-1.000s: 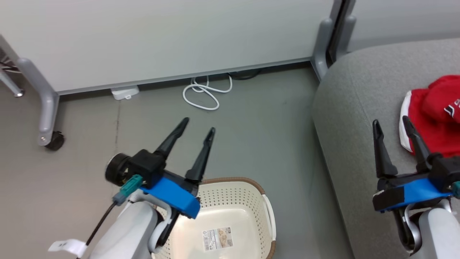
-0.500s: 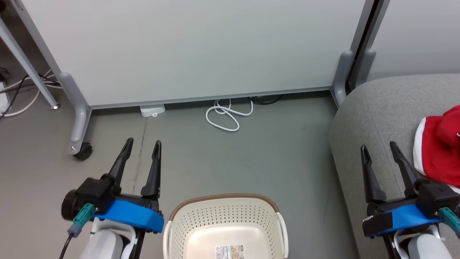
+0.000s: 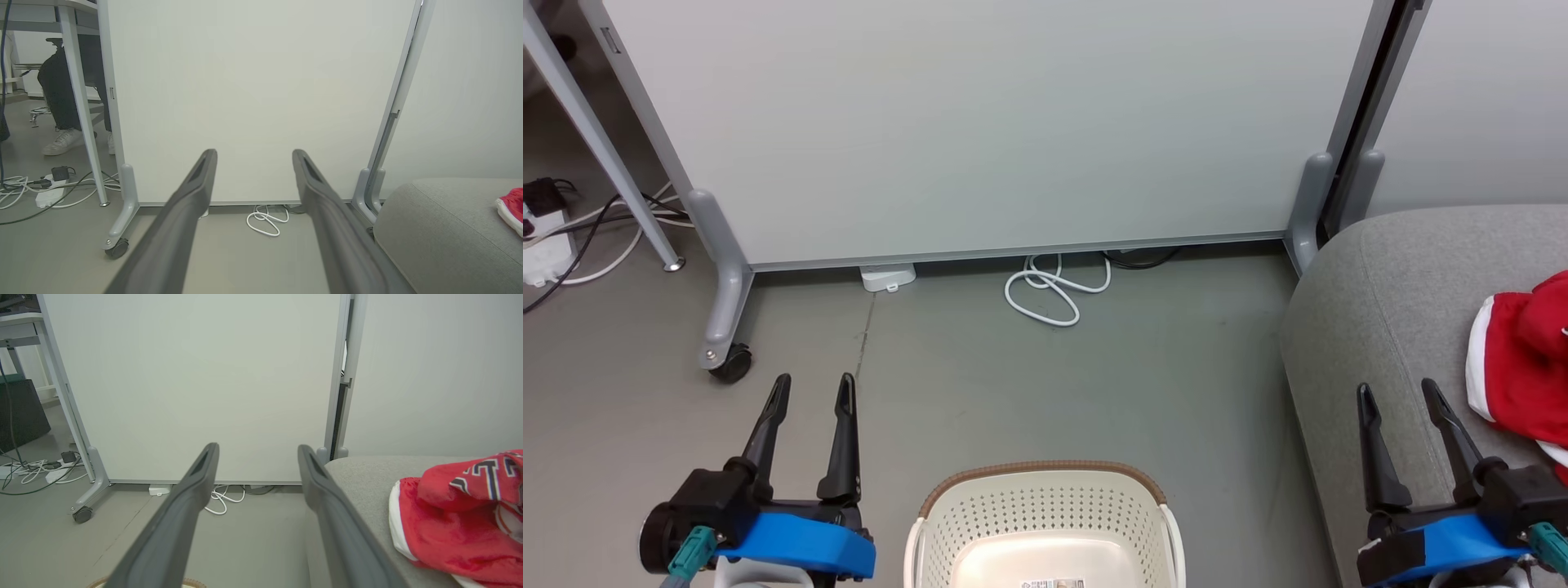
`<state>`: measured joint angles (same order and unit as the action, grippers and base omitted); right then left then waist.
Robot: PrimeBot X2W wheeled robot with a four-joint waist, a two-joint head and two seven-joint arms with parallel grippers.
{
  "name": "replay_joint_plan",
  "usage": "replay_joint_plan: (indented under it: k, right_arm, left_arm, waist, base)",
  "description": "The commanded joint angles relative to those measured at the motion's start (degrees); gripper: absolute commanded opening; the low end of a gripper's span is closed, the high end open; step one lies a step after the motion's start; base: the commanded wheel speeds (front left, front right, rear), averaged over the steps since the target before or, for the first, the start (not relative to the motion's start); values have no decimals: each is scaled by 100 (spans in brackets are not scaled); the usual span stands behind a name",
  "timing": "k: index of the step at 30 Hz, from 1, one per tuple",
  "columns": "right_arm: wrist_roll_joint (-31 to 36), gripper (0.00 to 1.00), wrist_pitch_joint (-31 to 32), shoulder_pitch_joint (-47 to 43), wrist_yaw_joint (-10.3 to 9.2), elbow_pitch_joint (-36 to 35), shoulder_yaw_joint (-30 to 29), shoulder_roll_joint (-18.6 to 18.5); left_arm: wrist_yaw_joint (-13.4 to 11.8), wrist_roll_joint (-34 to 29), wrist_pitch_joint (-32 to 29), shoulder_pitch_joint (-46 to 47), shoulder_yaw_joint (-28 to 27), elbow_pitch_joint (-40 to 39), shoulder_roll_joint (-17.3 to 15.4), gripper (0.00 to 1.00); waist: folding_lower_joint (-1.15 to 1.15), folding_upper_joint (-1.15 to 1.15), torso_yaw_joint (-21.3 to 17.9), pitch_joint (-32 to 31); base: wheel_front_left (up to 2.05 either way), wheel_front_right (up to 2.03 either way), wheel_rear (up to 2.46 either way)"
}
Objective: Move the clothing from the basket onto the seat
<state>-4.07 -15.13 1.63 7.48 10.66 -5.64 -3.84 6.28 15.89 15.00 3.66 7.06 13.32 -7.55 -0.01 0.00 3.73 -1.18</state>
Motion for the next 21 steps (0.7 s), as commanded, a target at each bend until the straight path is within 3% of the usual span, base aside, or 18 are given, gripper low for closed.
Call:
replay_joint_plan:
  k: [1,21]
  right_arm:
    - [26,100,-2,-109,2,-4,-21,28]
    - [5,100,-2,-246,2,51,-40,99]
  left_arm:
    - [27,-49,28,-56,-42,-32,14,100]
    - [108,-343,28,-227,-398,10,252,100]
  waist:
    - [1,0,16,-16]
    - [1,0,32,-117]
  base:
    - [0,0,0]
    - [0,0,0]
